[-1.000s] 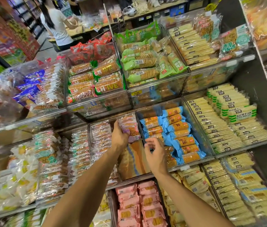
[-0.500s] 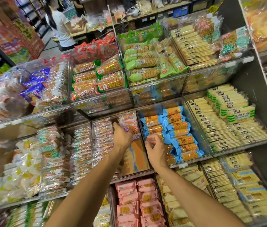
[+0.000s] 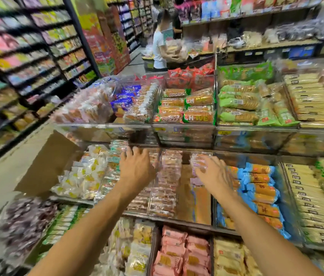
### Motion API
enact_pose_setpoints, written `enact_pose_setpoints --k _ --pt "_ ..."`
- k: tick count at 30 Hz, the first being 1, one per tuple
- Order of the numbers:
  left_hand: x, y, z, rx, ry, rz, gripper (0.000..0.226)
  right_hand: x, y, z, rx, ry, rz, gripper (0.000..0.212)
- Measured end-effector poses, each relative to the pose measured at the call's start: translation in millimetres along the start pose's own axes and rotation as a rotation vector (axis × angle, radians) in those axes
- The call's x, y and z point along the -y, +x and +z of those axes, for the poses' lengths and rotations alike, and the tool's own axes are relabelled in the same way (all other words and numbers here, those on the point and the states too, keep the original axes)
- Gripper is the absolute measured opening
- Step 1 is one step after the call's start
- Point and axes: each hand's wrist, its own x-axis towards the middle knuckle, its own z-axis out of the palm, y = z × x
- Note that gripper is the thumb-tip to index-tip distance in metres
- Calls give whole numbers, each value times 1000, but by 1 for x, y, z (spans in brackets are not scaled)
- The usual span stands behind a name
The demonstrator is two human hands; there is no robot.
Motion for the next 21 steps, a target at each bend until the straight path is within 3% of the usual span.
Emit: enact_pose_setpoints --k 3,11,17,21 --pt "45 -17 -14 -60 35 -50 39 46 5 8 54 -51 -135 60" --pt "185 -83 -29 -75 82 -222 55 202 -41 33 42 -320 -464 60" --pt "299 -155 -30 -88 73 -352 38 326 -111 79 104 -297 -615 70" --pt "375 -207 -25 -104 21 -444 45 401 -163 125 100 -287 -764 58"
